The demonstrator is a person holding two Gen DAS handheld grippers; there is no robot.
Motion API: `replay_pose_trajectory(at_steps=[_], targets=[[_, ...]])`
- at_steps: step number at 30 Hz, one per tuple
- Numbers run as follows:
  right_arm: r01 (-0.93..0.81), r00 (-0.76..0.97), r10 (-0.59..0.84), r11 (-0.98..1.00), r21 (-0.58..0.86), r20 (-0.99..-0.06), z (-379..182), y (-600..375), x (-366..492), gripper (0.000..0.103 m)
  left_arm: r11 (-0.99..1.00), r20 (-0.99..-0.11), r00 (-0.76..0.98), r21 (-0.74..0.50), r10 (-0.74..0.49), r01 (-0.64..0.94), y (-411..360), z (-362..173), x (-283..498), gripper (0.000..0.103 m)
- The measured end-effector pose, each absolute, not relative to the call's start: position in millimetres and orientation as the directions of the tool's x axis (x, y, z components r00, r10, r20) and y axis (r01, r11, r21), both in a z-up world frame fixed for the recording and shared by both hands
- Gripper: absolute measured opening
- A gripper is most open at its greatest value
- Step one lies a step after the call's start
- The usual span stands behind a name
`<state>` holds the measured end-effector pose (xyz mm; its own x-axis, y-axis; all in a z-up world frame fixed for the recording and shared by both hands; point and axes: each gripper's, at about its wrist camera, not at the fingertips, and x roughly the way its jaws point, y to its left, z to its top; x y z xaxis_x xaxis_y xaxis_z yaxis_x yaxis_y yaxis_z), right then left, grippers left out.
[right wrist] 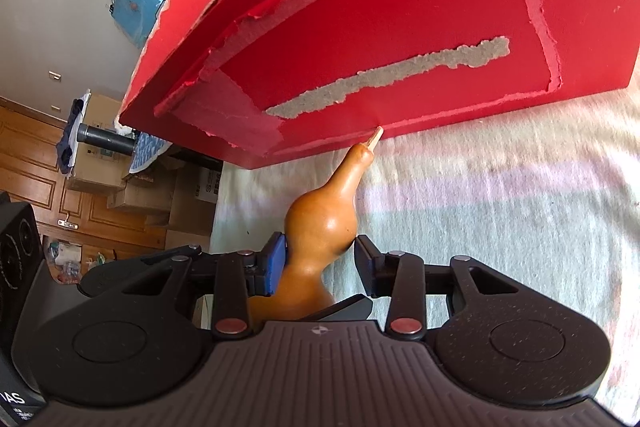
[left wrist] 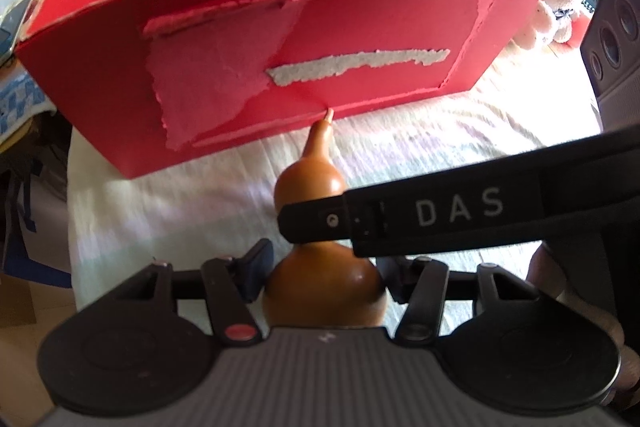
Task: Organize objects
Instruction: 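Lift the gourd with the right gripper toward the red box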
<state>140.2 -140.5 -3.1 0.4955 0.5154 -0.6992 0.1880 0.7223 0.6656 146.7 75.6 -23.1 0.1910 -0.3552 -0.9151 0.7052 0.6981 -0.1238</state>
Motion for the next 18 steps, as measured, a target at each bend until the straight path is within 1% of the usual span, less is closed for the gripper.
replay_pose_trajectory(at_steps=[4, 7, 9, 13, 18], targets=[[0.21, 0.505, 0.507, 0.712, 0.67, -0.698, -4, -143, 138, 0.041, 0.698, -0.913, 0.193, -0.126, -0.359, 0.705, 75, -23, 146, 0.058], [0.251, 0.515, 0.495, 0.694, 0.675, -0.7, -6, -150, 134, 0.041, 0.701, -0.911, 0.198, -0.125, -0.361, 0.702, 76, -22, 146, 0.066], [0.279, 0.512, 0.5, 0.672, 0.686, -0.699, -8, -152, 132, 0.042, 0.704, -0.912, 0.194, -0.131, -0.362, 0.698, 76, -22, 147, 0.067], [0.303, 0.515, 0.491, 0.662, 0.685, -0.703, -5, -157, 127, 0.043, 0.714, -0.915, 0.213, -0.105, -0.341, 0.692, 76, -23, 146, 0.073], [0.326, 0.563, 0.417, 0.681, 0.655, -0.713, 8, -167, 117, 0.042, 0.748, -0.907, 0.285, -0.049, -0.311, 0.661, 86, -12, 147, 0.071]])
